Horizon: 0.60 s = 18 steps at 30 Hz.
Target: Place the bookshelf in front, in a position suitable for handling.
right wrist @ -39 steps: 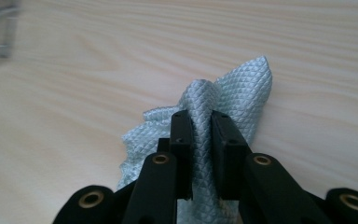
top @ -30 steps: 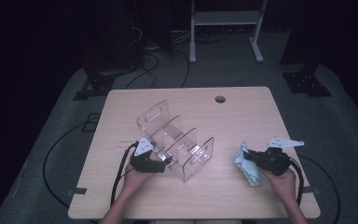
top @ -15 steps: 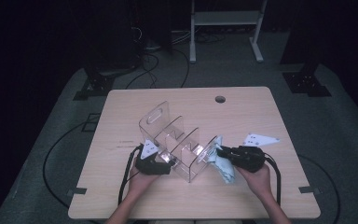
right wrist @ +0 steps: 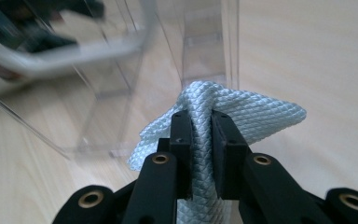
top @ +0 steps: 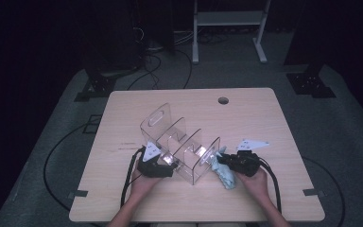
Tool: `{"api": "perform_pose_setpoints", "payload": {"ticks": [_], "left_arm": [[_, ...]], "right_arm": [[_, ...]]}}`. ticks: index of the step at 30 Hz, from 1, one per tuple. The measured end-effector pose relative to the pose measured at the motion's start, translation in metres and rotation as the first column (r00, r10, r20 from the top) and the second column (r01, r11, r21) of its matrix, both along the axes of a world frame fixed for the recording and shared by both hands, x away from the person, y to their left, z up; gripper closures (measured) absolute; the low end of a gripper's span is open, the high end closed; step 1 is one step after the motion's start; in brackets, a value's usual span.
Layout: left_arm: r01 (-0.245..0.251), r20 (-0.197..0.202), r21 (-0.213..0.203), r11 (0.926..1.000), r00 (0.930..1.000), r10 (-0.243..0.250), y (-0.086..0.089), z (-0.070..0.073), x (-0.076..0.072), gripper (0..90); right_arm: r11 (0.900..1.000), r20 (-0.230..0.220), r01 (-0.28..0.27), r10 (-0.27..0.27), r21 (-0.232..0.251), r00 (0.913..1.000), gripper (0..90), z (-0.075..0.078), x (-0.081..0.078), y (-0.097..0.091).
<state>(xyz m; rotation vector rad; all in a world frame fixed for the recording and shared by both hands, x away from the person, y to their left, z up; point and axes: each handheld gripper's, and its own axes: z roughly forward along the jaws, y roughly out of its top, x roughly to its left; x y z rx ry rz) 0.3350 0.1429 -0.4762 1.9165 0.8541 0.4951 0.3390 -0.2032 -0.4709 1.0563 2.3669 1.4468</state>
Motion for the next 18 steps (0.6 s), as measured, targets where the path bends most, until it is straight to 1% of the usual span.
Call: {"api": "perform_pose_setpoints", "payload": {"ticks": [1,2,3,4,5,6,7,8,10,13,14,16,17,18], "left_arm": [[0.0,0.0,0.0,1.0,1.0,0.0,0.0,0.0,0.0,8.1],[0.004,0.005,0.0,1.0,1.0,-0.004,0.0,0.0,0.0,8.0],[0.004,0.005,0.0,1.0,1.0,-0.004,0.0,0.0,0.0,8.0],[0.004,0.008,-0.002,1.0,1.0,-0.004,0.0,0.0,0.0,8.0],[0.004,0.008,-0.002,1.0,1.0,-0.004,0.0,0.0,0.0,8.0],[0.005,0.014,0.0,1.0,0.9999,-0.005,0.0,0.0,0.0,8.0],[0.006,0.014,0.0,1.0,0.9999,-0.006,0.0,0.0,-0.001,8.0],[0.007,0.013,0.0,1.0,0.9999,-0.007,0.001,0.0,-0.001,8.0],[0.009,0.012,0.001,1.0,0.9999,-0.009,0.001,0.0,-0.001,7.9],[0.01,0.009,-0.003,0.9999,0.9999,-0.01,0.002,-0.001,-0.001,7.9],[0.014,0.012,-0.004,0.9999,0.9998,-0.014,0.002,-0.001,-0.001,7.8],[0.019,0.015,-0.006,0.9998,0.9997,-0.019,0.003,-0.001,-0.002,7.8],[0.019,0.015,-0.006,0.9998,0.9997,-0.019,0.003,-0.001,-0.002,7.8],[0.019,0.016,-0.009,0.9998,0.9997,-0.019,0.002,-0.002,-0.003,7.8]], "right_arm": [[1.0,0.0,0.0,0.0,0.0,1.0,79.5,0.0,0.0,0.0],[0.9996,0.054,-0.002,0.001,0.027,0.9985,79.5,0.011,-0.005,-0.001],[0.9996,0.054,-0.002,0.001,0.027,0.9985,79.5,0.011,-0.005,-0.001],[0.9991,0.069,-0.008,0.005,0.043,0.9976,79.4,0.014,-0.006,-0.001],[0.9991,0.069,-0.008,0.005,0.043,0.9976,79.4,0.014,-0.006,-0.001],[0.9995,0.047,-0.014,0.012,0.029,0.9988,79.3,0.007,-0.004,0.001],[0.9995,0.047,-0.014,0.012,0.029,0.9988,79.3,0.007,-0.004,0.001],[0.9998,0.009,-0.018,0.018,0.007,0.9998,79.3,-0.004,-0.001,0.003],[0.9993,-0.028,-0.019,0.018,-0.032,0.9995,79.2,-0.014,0.002,0.005],[0.9993,-0.039,-0.015,0.013,-0.034,0.9991,79.1,-0.014,0.004,0.005],[0.9999,-0.005,-0.003,0.003,-0.015,1.0,79.1,-0.006,0.001,0.004],[0.9995,0.03,-0.007,0.006,0.032,0.9995,79.1,0.005,-0.002,0.002],[0.9995,0.03,-0.007,0.006,0.032,0.9995,79.1,0.005,-0.002,0.002],[0.9991,0.049,-0.009,0.007,0.042,0.9988,79.1,0.01,-0.003,0.001]]}}
